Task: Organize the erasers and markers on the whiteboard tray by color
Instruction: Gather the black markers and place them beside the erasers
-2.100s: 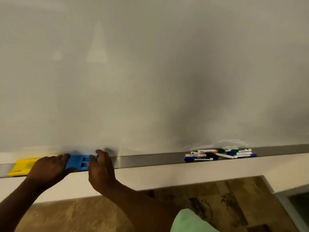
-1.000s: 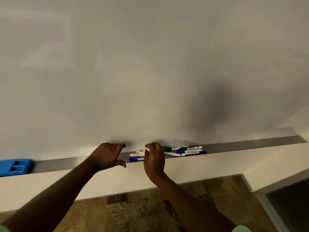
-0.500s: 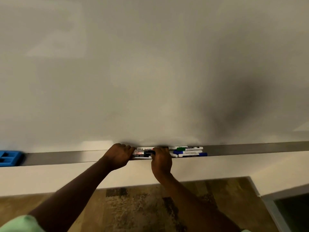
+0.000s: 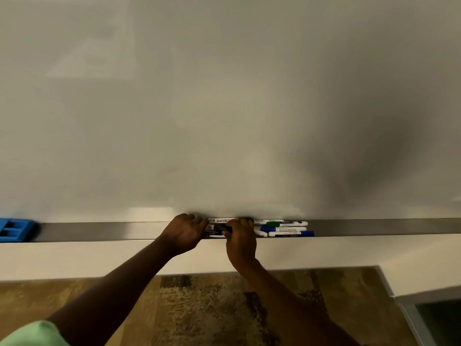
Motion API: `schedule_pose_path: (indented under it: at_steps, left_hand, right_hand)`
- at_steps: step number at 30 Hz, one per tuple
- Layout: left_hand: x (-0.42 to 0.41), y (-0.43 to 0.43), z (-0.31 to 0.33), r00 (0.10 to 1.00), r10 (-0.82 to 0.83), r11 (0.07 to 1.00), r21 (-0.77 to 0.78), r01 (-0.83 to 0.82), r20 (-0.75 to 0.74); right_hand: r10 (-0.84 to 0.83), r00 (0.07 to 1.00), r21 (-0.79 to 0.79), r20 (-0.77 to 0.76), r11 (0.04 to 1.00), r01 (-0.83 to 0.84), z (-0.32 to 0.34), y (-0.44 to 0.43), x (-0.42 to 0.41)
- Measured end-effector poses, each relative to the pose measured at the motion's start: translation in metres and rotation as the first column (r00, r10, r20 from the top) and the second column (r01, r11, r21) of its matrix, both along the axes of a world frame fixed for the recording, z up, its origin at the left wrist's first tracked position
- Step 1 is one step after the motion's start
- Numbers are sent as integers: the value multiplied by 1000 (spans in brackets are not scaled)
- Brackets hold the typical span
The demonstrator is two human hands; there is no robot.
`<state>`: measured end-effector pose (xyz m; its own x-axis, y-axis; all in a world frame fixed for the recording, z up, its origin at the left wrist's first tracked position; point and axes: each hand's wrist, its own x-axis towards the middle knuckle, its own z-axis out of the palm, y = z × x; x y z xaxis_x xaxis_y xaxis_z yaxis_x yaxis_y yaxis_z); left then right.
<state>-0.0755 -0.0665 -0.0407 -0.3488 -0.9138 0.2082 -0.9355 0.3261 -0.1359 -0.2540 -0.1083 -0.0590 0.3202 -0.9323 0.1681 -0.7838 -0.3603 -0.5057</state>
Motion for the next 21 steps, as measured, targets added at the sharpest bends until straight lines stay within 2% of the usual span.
schedule_pose_path:
  at_steps: [5, 12, 16, 21]
  left_hand:
    - [2, 2, 5, 999, 7, 1000, -16, -8, -42]
    - [4, 4, 7, 994, 48, 998, -21, -50, -97]
    - [-6, 10, 12, 960, 121, 986, -78, -145, -251]
    - [-20, 21, 22, 906, 99, 969, -169, -182, -412]
  right_hand:
    - [37, 988, -61, 151, 998, -28, 7, 1, -4]
    - [36, 936, -36, 350, 999, -25, 22, 7, -1]
    - [58, 893, -85, 445, 996, -22, 36, 20, 5]
    - [69, 852, -114, 520, 993, -11, 52, 40, 18]
